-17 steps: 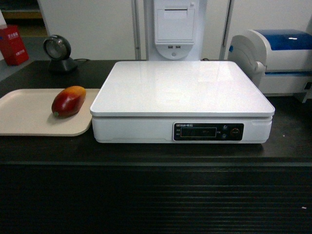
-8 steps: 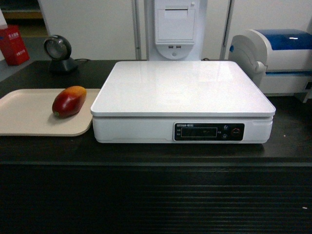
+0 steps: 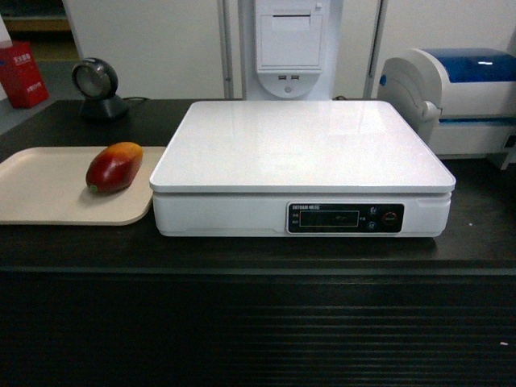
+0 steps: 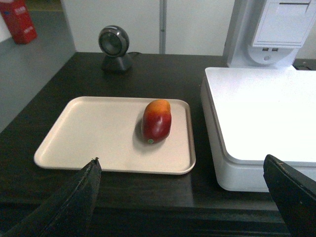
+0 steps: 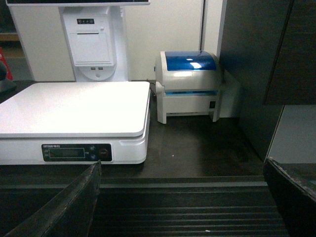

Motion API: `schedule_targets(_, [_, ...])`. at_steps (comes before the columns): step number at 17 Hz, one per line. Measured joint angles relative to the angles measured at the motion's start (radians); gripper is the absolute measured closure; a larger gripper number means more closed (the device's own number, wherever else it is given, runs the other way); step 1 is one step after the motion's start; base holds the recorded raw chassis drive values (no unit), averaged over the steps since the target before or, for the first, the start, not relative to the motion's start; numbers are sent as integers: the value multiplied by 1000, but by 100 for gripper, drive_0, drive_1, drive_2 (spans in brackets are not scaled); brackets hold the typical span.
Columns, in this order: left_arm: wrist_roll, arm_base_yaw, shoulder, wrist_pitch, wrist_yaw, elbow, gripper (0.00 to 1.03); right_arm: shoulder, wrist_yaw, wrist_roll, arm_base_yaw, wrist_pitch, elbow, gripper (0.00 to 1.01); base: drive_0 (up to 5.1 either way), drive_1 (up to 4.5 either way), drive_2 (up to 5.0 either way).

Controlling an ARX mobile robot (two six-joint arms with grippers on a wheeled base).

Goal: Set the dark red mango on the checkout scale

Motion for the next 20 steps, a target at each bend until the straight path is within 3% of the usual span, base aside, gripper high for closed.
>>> schedule_targets(1, [18, 50, 100, 32, 73, 49, 5, 0, 0, 0, 0, 0, 0, 3, 0, 0, 0])
schedule_targets(2, [45, 117, 264, 50, 182, 143, 5, 0, 0, 0, 0, 0, 0, 3, 0, 0, 0])
schedule_targets(5, [92, 192, 647, -7, 304, 451, 5, 0, 0, 0, 0, 0, 0, 3, 0, 0, 0])
schedule_targets(8, [111, 196, 785, -66, 319, 587, 5, 0, 0, 0, 0, 0, 0, 3, 0, 0, 0])
schedule_targets(11, [132, 205, 1036, -210, 346, 893, 5, 0, 0, 0, 0, 0, 0, 3, 0, 0, 0])
schedule_targets(15, [141, 219, 1201, -329, 380, 1166, 5, 0, 0, 0, 0, 0, 0, 3, 0, 0, 0])
schedule_targets(17, [119, 229, 1249, -382, 431, 1255, 5, 0, 0, 0, 0, 0, 0, 3, 0, 0, 0])
schedule_targets(20, [129, 222, 1289, -415, 422, 1278, 5, 0, 0, 0, 0, 0, 0, 3, 0, 0, 0])
